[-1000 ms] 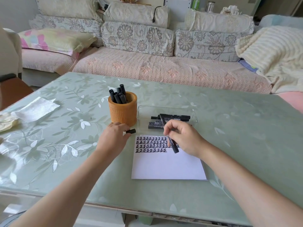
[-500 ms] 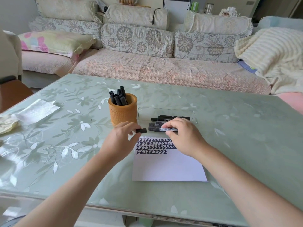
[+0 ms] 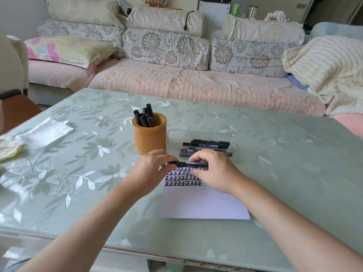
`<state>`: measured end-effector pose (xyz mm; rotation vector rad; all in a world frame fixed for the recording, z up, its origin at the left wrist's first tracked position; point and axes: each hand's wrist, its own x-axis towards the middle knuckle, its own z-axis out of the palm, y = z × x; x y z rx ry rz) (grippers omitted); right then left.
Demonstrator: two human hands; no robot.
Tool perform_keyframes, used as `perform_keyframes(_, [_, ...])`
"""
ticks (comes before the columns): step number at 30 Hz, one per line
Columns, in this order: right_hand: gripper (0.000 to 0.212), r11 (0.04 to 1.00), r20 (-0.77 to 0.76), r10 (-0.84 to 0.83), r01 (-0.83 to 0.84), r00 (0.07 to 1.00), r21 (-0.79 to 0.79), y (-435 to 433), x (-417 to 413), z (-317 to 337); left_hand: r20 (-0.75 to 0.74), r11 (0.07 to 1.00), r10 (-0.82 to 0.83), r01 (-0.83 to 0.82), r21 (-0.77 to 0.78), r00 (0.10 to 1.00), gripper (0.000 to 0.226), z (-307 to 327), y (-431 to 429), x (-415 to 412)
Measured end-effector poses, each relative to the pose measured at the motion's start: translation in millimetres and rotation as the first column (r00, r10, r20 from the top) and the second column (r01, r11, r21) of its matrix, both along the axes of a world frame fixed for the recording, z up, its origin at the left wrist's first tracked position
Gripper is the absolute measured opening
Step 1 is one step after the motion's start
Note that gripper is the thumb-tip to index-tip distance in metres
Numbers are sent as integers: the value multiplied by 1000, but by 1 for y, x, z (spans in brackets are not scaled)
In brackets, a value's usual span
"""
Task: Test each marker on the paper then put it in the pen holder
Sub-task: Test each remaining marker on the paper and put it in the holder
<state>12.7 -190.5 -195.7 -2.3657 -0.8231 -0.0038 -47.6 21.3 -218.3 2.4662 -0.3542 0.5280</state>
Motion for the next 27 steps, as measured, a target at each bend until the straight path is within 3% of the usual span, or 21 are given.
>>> perform_keyframes(6, [14, 1000, 29, -6, 6, 1000, -7, 12, -4, -6, 29, 1000, 8, -8, -6, 1000, 13, -4, 5, 1])
perform_keyframes(12, [17, 994, -4, 32, -33, 999, -100, 22, -5, -5, 50, 1000, 8, -8, -2, 999, 19, -3, 13, 1])
perform_keyframes(17, [17, 979, -64, 86, -97, 994, -182, 35, -6, -2, 58, 1000, -12, 14, -27, 998, 11, -1, 22, 5])
perform_keyframes(21, [27, 993, -102, 42, -54, 994, -108, 49, -3, -1, 45, 996, 46, -42, -83, 998, 14, 0, 27, 11])
perform_keyframes(27, [23, 996, -75, -81, 83, 994, 26, 62, 8, 9, 190, 946, 253, -202, -253, 949, 26, 19, 38, 17])
